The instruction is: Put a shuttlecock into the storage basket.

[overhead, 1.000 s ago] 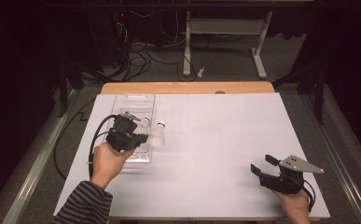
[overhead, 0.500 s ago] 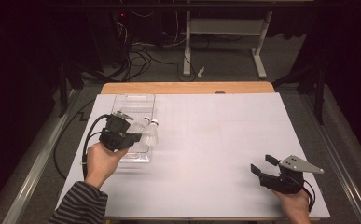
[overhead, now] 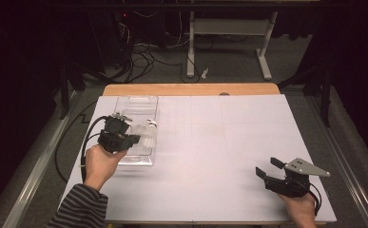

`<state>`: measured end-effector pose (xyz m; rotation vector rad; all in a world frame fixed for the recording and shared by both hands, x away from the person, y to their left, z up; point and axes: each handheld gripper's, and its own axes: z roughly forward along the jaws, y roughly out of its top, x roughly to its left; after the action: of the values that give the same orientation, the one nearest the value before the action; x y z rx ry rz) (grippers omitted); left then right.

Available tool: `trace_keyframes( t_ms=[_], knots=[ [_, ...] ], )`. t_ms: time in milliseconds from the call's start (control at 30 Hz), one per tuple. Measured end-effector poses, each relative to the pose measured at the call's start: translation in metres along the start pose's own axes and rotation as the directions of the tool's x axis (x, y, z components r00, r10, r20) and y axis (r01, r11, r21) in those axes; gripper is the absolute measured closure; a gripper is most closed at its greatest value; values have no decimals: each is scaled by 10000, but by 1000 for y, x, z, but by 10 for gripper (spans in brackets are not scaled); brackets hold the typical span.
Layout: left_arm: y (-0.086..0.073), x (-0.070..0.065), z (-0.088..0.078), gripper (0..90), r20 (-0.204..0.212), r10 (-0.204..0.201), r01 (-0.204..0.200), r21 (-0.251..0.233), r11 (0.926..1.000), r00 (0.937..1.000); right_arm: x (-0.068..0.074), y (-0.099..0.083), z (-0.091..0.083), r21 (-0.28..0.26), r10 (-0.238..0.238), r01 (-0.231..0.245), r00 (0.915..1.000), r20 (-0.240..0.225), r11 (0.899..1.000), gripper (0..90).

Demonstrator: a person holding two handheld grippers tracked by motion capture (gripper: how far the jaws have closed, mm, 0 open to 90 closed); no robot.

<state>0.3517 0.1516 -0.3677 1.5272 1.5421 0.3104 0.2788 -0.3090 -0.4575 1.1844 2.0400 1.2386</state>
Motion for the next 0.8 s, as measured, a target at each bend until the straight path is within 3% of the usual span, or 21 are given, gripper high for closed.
trace_keyframes(
  t_ms=[800],
  knots=[
    [1, 14, 10, 896, -477, -214, 220, 130, 9997, 9986, 0, 0, 0, 31, 24, -24, 10000, -17, 10000, 299]
  ],
)
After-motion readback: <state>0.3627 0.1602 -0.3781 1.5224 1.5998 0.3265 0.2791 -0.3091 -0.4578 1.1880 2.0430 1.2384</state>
